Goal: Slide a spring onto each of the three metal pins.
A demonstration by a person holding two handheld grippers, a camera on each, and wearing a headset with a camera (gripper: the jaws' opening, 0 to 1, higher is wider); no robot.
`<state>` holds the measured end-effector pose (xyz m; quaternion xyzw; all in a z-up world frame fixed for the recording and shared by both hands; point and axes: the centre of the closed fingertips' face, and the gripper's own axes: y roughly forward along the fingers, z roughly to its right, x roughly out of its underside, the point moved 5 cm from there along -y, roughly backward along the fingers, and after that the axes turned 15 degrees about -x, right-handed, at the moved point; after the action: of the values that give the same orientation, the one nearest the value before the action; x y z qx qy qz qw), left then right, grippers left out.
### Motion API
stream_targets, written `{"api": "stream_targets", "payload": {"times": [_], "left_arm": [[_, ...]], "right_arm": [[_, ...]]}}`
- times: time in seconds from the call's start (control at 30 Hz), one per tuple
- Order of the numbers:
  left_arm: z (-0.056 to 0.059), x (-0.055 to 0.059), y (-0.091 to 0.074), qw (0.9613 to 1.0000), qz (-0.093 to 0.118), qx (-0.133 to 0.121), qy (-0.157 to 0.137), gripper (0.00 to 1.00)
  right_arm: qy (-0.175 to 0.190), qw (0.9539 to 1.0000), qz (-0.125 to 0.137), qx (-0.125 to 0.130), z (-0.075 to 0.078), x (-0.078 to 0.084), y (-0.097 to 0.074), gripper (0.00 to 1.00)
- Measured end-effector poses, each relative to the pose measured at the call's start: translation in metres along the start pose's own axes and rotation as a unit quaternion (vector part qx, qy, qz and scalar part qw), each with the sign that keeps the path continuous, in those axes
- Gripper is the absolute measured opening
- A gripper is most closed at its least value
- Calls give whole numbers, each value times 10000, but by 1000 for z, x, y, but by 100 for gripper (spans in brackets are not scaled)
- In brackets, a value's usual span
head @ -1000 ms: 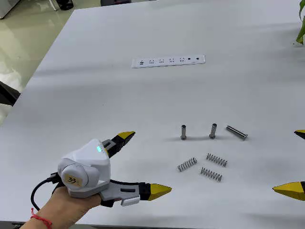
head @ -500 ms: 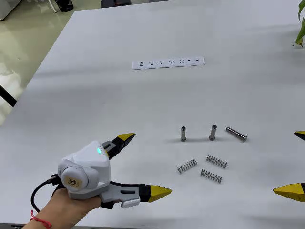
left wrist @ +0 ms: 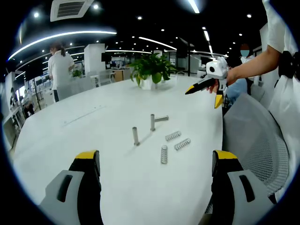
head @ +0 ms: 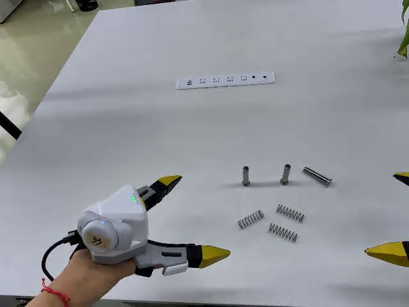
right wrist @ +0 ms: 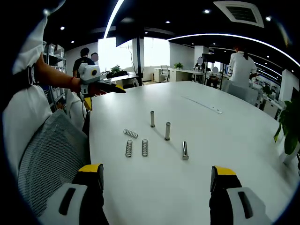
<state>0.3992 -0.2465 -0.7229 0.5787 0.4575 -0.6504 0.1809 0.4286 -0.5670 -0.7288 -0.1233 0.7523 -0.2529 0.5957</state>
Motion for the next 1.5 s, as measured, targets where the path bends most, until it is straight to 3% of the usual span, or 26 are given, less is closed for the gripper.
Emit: {"api": "stream_targets", "payload": {"times": [0.47, 0.73, 1.07, 1.5], "left_arm": [[1, 2, 1, 10000, 21, -7, -40, 99], [2, 1, 2, 10000, 43, -10, -52, 99], [2, -4, 2, 9999, 112, -25, -82, 99], [1, -8, 3, 9997, 187, -25, -128, 99]], "right_arm": [[-92, 9999, 59, 38, 12, -15, 3, 92], [-133, 9998, 92, 84, 22, -28, 5, 85], [-197, 9997, -42, 130, 37, -44, 10, 69], [-131, 9991, -407, 17, 54, -50, 25, 54]]}}
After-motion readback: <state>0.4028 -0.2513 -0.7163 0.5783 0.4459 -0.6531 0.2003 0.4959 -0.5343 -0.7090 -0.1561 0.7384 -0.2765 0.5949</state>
